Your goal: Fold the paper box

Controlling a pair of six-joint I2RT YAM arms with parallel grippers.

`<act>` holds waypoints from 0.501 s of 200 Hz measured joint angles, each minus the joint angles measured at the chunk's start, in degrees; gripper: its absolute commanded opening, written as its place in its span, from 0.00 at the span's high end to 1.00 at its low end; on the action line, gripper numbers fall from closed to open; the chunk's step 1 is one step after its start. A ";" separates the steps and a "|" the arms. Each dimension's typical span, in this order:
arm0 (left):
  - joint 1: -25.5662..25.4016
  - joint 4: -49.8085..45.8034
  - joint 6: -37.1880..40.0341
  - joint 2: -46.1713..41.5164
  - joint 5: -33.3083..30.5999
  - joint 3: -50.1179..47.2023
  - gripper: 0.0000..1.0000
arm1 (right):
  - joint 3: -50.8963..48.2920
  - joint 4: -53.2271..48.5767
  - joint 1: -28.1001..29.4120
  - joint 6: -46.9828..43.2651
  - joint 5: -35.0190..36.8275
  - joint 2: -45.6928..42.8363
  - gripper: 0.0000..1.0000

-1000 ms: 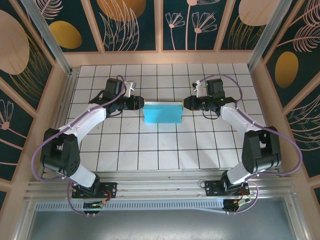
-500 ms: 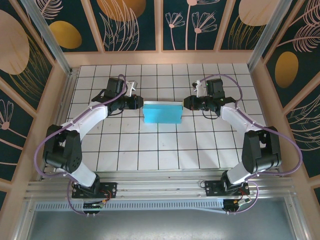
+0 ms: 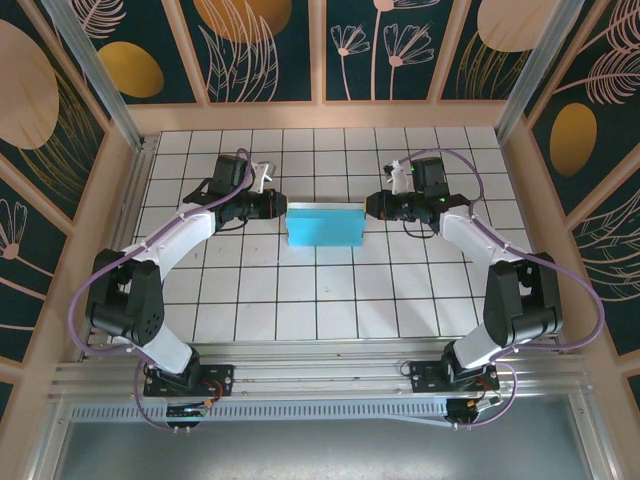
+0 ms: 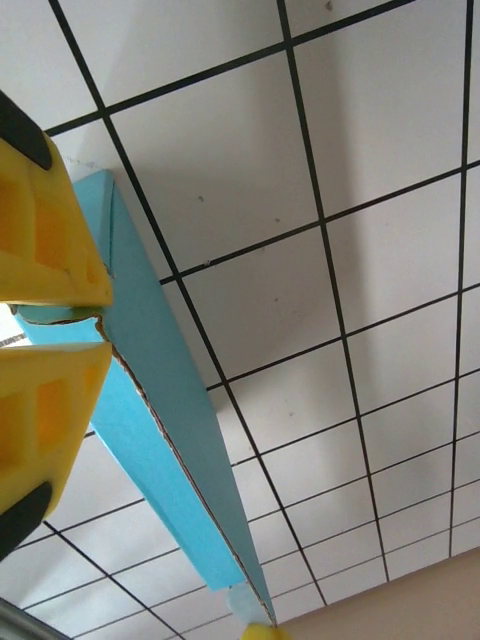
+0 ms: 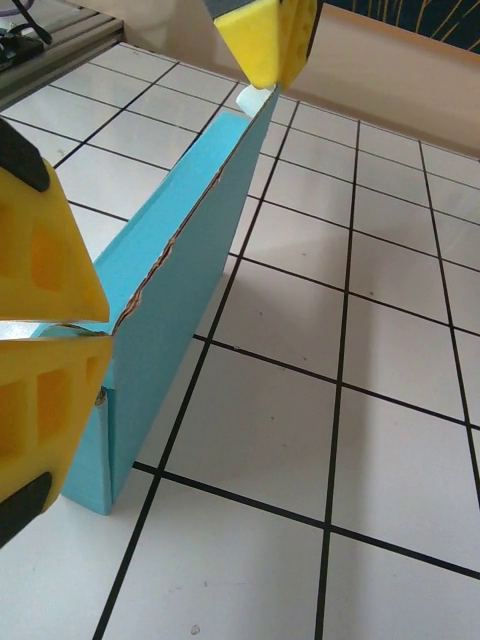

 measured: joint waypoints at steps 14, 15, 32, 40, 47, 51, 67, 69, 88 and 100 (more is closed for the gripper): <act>0.02 0.42 -0.70 0.26 0.24 0.00 0.83 | 0.00 0.15 0.04 0.15 0.26 0.00 0.87; 0.02 0.42 -0.72 0.26 0.24 0.00 0.83 | 0.00 0.17 0.04 0.20 0.35 0.00 0.87; 0.02 0.74 -1.18 0.44 0.63 -0.02 0.83 | 0.00 0.42 0.04 0.24 0.90 0.00 0.87; 0.02 0.81 -1.38 0.46 0.70 -0.02 0.83 | -0.02 0.42 0.04 0.22 1.03 -0.02 0.87; 0.02 0.85 -1.55 0.46 0.72 -0.04 0.83 | -0.02 0.42 0.04 0.22 1.11 0.00 0.87; 0.02 0.94 -1.60 0.48 0.72 -0.09 0.83 | -0.02 0.42 0.04 0.22 1.16 0.00 0.87; 0.02 1.01 -1.62 0.48 0.72 -0.15 0.82 | -0.20 0.72 0.04 0.22 1.42 -0.02 0.87; 0.02 1.01 -1.64 0.48 0.74 -0.15 0.83 | -0.26 0.85 0.04 0.20 1.46 -0.02 0.87; 0.02 1.09 -1.97 0.46 0.87 -0.35 0.82 | -0.61 1.42 0.09 0.20 1.53 -0.04 0.87; 0.02 1.31 -2.05 0.48 0.87 -0.52 0.82 | -0.66 1.60 0.09 0.20 1.57 -0.04 0.87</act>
